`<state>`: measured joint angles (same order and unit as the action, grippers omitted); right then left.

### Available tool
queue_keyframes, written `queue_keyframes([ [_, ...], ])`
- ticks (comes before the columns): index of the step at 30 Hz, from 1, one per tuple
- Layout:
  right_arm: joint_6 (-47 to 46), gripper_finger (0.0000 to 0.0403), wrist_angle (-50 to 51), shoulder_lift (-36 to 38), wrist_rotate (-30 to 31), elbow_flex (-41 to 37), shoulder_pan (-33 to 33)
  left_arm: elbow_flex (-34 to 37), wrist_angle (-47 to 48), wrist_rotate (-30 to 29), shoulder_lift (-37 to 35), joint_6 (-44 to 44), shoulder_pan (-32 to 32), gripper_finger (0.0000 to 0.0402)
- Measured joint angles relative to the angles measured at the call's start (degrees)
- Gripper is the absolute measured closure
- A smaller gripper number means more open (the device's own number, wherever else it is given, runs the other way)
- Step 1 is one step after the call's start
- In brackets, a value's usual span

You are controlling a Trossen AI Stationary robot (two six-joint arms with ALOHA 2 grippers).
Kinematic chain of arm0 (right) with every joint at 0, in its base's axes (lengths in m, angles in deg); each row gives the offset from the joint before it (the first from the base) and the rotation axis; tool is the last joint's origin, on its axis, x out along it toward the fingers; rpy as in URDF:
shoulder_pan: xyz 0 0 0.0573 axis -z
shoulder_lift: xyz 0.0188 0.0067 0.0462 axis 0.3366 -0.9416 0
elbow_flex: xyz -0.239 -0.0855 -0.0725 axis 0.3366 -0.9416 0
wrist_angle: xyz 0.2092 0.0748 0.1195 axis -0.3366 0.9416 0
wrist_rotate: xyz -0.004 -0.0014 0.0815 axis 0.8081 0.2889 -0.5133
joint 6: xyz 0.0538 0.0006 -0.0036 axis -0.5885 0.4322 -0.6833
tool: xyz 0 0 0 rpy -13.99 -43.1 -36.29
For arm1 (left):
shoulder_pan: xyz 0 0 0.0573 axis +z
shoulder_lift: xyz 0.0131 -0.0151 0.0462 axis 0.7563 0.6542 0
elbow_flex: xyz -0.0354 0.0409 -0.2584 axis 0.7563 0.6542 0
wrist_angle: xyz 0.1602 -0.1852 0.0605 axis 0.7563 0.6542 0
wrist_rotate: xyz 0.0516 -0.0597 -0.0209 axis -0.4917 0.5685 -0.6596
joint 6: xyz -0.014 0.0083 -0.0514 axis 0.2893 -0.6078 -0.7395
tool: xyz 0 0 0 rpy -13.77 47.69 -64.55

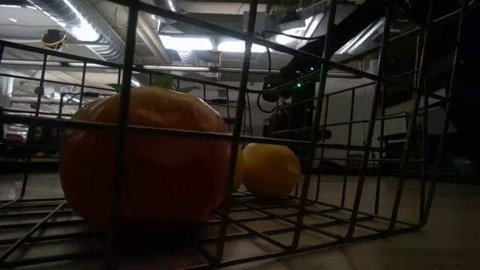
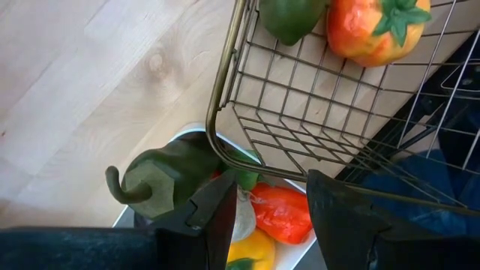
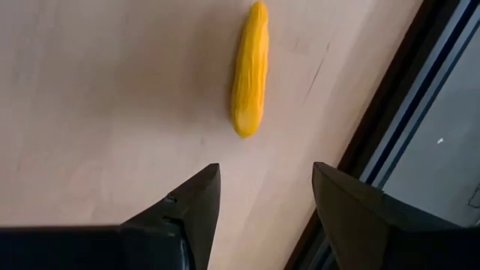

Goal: Sort produce into baskets
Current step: Put the yellow corn into the white bin

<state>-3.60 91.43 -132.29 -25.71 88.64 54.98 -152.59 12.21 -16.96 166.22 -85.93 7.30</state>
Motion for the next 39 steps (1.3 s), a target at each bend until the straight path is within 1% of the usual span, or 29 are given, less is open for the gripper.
queue_keyframes([
  [7, -2.9, 0.0194, 3.5, 0.4, -0.4, 0.0, 0.1, 0.0, -0.1, 0.0, 0.0, -0.4, 0.0, 0.0245],
  [8, -3.1, 0.0194, 3.7, 0.4, -1.1, 0.0, 0.4, 0.0, -0.1, 0.0, 0.0, -0.4, 0.0, 0.0245],
  [13, -3.4, 0.0194, 2.8, -0.4, -9.2, 0.0, 2.9, 0.0, -0.2, 0.0, 0.0, -0.5, 0.0, 0.0245],
  [17, -3.0, 0.0194, -0.9, -0.5, -10.9, 0.1, 3.8, 0.0, -0.2, 0.0, 0.0, -0.4, 0.0, 0.0245],
  [22, -2.8, 0.0194, -2.1, -1.9, -15.6, 0.1, 4.0, 0.0, -0.1, -0.3, 0.0, -0.6, 0.0, 0.0245],
  [28, -2.7, 0.0194, -4.1, -4.3, -15.5, 0.0, 4.1, 0.0, 0.0, -0.3, 0.0, -0.5, 0.0, 0.0245],
  [35, -2.7, 0.0196, -3.5, -5.5, -15.2, 0.3, 4.1, 0.0, -0.1, -0.3, 0.0, -0.5, 0.0, 0.0245],
  [37, -2.7, 0.0204, -3.4, -5.5, -15.5, 0.3, 4.1, 0.0, -0.1, -0.3, 0.0, -0.5, 0.0, 0.0245],
  [39, -2.7, 0.022, -3.2, -5.5, -15.5, 0.2, 4.0, 0.0, -0.1, -0.3, 0.0, -0.5, 0.2, 0.0245],
])
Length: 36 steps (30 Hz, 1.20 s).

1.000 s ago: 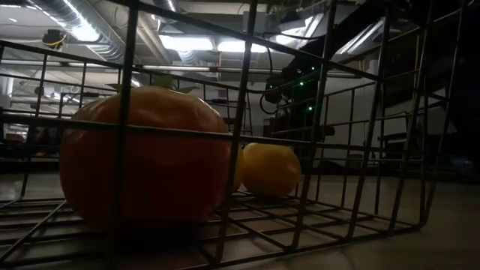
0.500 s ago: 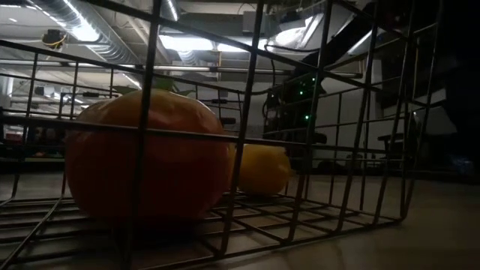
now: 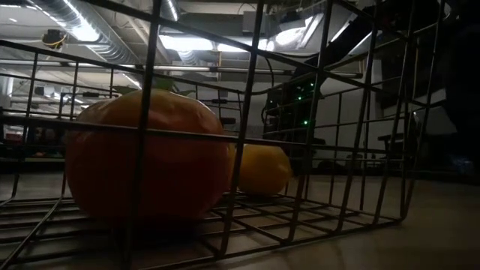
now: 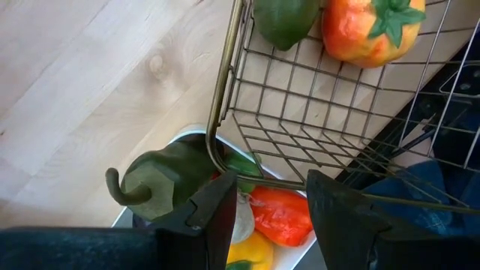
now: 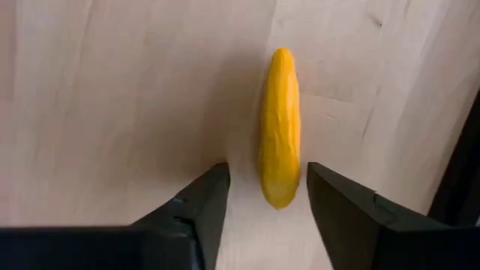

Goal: Sort produce into baskets
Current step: Put the yellow corn into the white bin

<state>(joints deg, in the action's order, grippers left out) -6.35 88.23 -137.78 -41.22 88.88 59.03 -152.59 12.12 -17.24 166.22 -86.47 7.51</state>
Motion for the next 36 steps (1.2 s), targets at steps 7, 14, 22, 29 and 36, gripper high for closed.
queue_keyframes([
  [7, -0.1, 0.0309, 1.3, 0.0, 0.2, -0.1, 0.0, 0.0, -0.2, -0.7, 0.0, 1.0, 2.5, 0.0245],
  [14, -0.1, 0.0373, 4.1, -0.3, 0.3, 1.6, -0.1, 0.0, -0.2, -0.9, 0.0, 3.9, 6.8, 0.0245],
  [22, -0.2, 0.0367, 12.7, -0.4, 5.6, 8.1, -2.0, 0.0, -0.4, -4.7, 0.0, 13.1, 12.4, 0.0245],
  [29, -0.2, 0.0364, 21.9, -0.3, 14.6, 14.8, -6.6, 0.0, -1.0, -5.0, 0.0, 23.1, 17.8, 0.0245],
  [36, -2.1, 0.0364, 30.1, -0.3, 18.4, 21.3, -12.6, 0.0, -7.8, -9.1, 0.0, 37.7, 21.3, 0.0245],
])
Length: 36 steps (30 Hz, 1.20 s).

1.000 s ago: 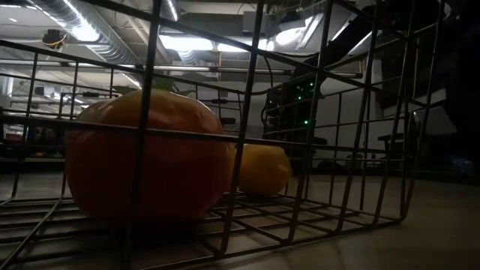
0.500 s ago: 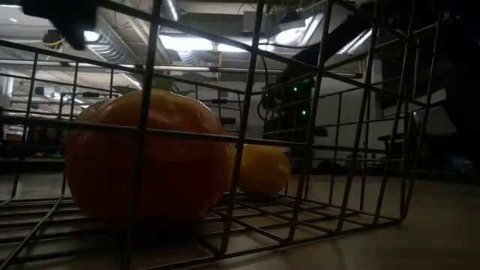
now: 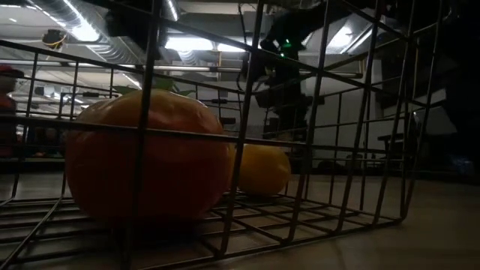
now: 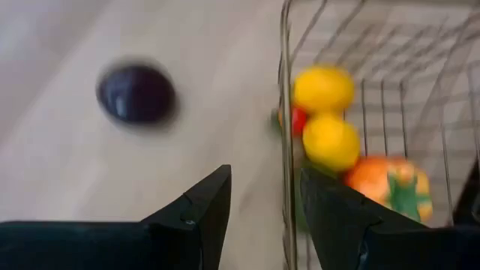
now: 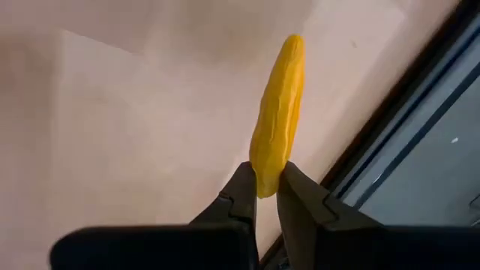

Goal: Sort produce into baskets
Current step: Put the yellow corn into the white bin

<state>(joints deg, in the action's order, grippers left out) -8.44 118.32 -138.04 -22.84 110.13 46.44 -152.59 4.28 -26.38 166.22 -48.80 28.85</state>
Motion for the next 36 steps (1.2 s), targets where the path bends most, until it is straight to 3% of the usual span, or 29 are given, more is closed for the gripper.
queue_keyframes([
  [5, -1.7, 0.0364, 3.5, 0.1, -3.3, 3.6, -3.6, 0.0, -5.5, -4.4, 0.0, 7.7, 2.2, 0.0245],
  [13, -1.8, 0.0363, 1.8, 0.1, -17.0, 5.0, -9.0, 0.0, -7.5, -8.0, 0.0, 11.9, 4.8, 0.0245],
  [18, -1.8, 0.0363, -0.7, 0.1, -22.5, 5.0, -12.7, 0.0, -7.5, -9.4, 0.0, 14.9, 5.9, 0.0245],
  [36, -11.6, 0.0363, -17.9, 0.1, -23.8, 5.0, -22.5, 0.0, -6.7, -9.9, 0.0, 16.6, 6.2, 0.0245],
])
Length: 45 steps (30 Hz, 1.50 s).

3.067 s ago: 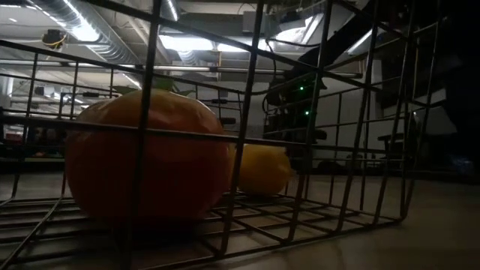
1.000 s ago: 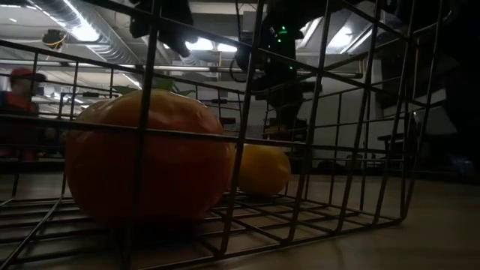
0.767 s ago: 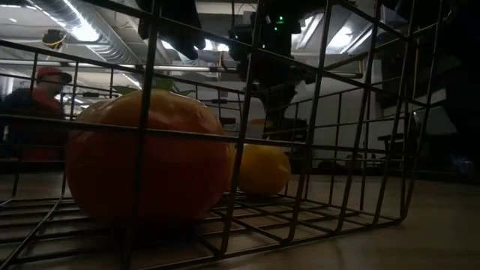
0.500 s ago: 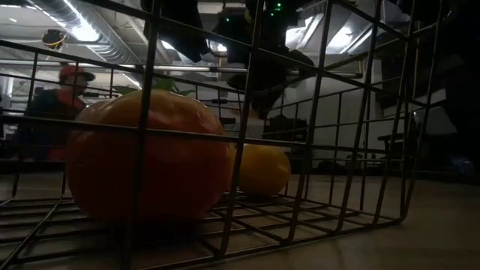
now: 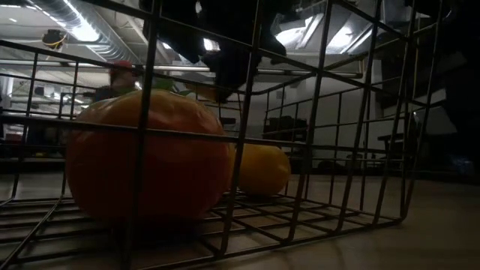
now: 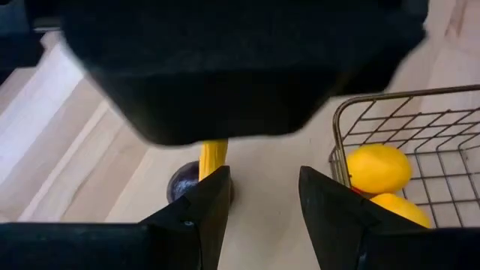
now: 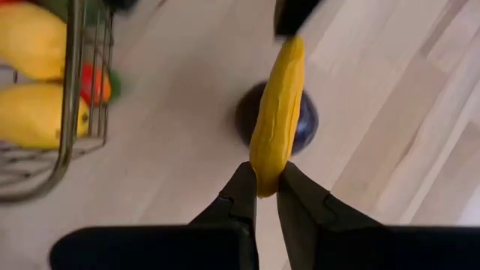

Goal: Sort produce into baskets
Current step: Put the yellow corn into the white bin

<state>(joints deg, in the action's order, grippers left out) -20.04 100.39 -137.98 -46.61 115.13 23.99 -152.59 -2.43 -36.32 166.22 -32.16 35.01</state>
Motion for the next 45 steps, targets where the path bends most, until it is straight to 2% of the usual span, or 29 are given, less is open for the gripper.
queue_keyframes([
  [11, -0.5, 0.0363, -5.0, 0.0, -0.4, 0.0, -3.4, 0.0, 6.1, 0.2, 0.0, -3.0, -0.5, 0.0245],
  [15, -0.5, 0.0363, -6.3, 0.0, -0.3, 0.0, -4.1, -0.1, 6.0, 3.4, -0.1, -3.6, -0.5, 0.0245],
  [24, -0.5, 0.0363, -6.6, -0.1, -0.1, -0.1, -4.0, -0.1, 8.7, 4.4, -0.1, -7.7, -0.5, 0.0245],
  [45, -0.5, 0.0363, -8.1, -0.1, -0.1, -0.1, -4.0, -0.2, 10.5, 5.1, -0.2, -7.6, -0.5, 0.0245],
])
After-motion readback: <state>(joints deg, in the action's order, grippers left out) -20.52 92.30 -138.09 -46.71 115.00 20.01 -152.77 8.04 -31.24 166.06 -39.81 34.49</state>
